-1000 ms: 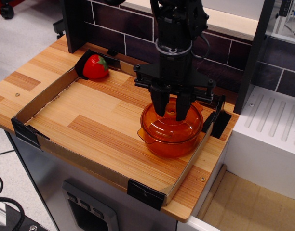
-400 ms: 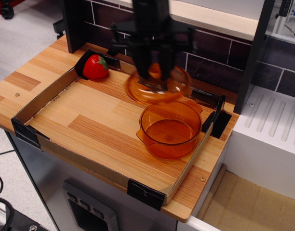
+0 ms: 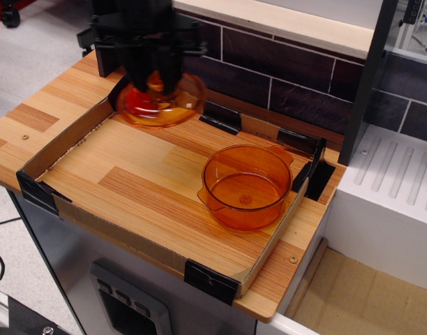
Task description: Take lid off pot
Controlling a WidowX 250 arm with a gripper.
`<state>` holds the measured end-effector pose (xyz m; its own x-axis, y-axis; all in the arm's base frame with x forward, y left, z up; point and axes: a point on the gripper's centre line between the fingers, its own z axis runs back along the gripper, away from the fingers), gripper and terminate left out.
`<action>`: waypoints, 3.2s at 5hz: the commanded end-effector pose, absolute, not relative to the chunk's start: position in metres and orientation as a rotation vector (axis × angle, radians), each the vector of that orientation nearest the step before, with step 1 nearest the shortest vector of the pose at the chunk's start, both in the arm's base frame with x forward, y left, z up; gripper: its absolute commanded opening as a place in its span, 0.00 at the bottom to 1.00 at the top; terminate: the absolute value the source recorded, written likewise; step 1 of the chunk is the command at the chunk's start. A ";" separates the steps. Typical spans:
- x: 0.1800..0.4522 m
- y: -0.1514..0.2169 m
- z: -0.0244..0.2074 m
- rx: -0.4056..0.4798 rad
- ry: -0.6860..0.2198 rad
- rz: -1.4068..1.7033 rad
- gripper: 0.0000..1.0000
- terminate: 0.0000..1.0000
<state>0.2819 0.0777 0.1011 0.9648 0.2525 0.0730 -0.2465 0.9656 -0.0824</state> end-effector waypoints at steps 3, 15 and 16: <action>0.273 0.128 0.047 0.045 -0.048 0.231 0.00 0.00; 0.283 0.107 0.132 0.023 -0.083 0.250 1.00 0.00; 0.283 0.107 0.132 0.023 -0.083 0.250 1.00 1.00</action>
